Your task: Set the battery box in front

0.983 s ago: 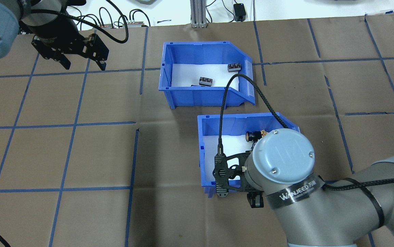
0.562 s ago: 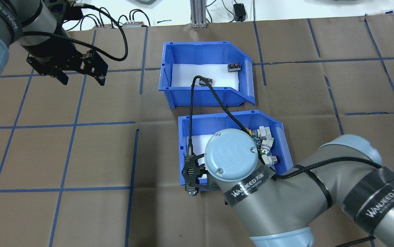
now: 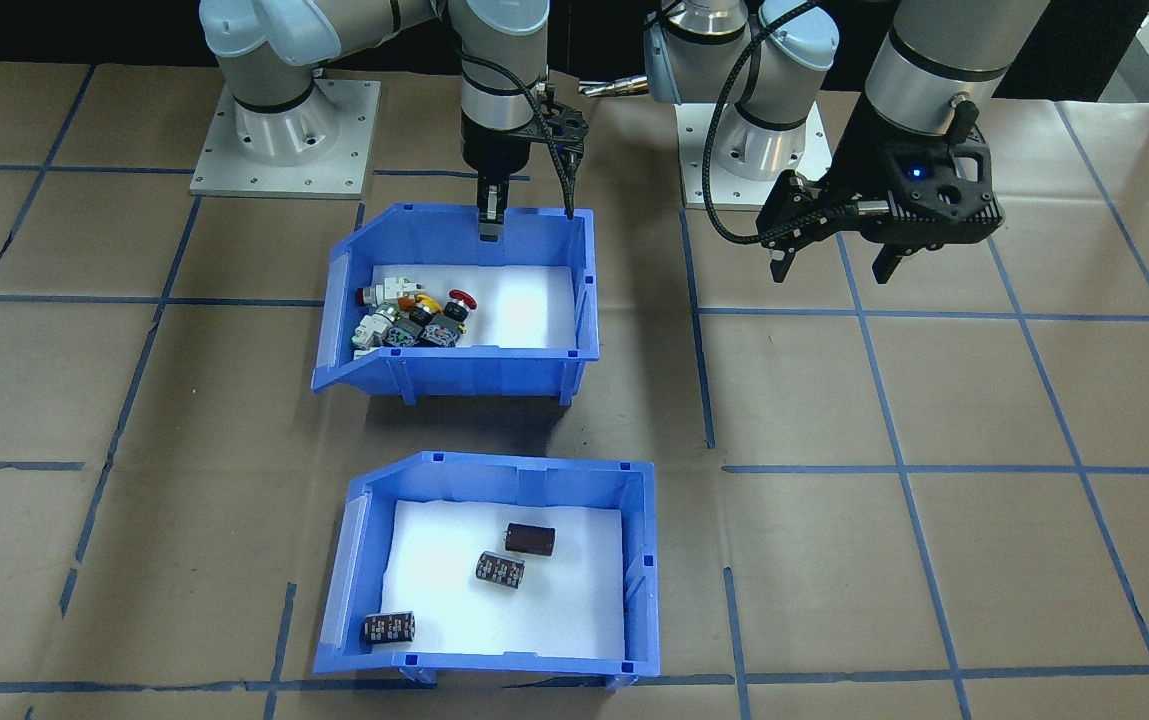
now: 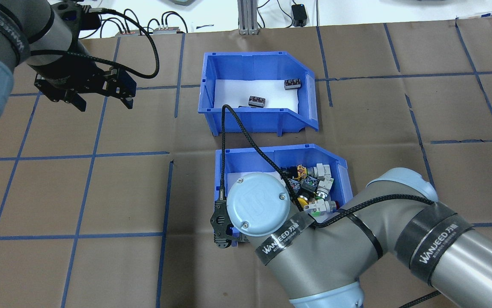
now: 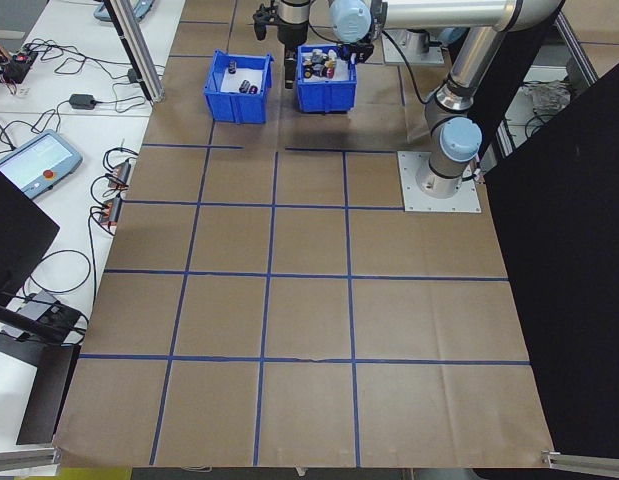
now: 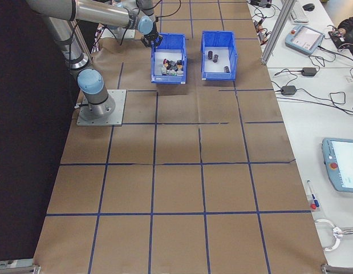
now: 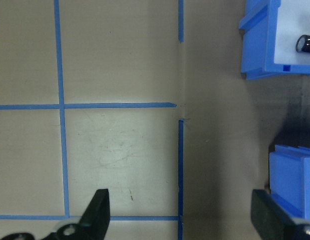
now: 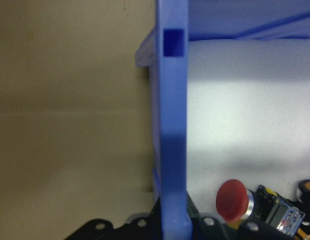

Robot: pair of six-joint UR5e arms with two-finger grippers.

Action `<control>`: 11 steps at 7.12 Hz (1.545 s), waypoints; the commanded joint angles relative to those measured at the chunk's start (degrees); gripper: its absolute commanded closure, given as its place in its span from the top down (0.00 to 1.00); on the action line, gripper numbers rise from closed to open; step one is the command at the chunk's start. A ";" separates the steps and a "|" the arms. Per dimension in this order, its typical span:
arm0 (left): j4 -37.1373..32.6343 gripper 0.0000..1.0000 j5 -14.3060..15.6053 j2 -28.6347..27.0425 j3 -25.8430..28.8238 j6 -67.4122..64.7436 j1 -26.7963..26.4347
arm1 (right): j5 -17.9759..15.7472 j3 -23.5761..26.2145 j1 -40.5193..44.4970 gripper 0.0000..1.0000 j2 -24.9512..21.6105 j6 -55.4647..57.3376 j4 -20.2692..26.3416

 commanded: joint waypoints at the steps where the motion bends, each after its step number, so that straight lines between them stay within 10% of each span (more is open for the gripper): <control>1: -0.03 1.00 -0.05 -0.05 -0.37 0.13 -0.15 | -0.01 0.45 0.05 0.15 0.01 0.39 0.51; 2: 0.06 1.00 -0.23 0.22 -0.98 0.04 -0.15 | 0.34 1.67 0.05 0.77 0.36 0.48 -0.36; 3: 0.14 1.00 -0.14 0.30 -0.98 0.04 -0.15 | -0.01 2.30 -0.04 1.00 0.19 0.40 -0.36; 11: 0.85 1.00 -0.23 -0.05 -1.42 -0.84 -0.06 | 4.01 -3.30 -21.17 1.00 -11.06 8.54 3.48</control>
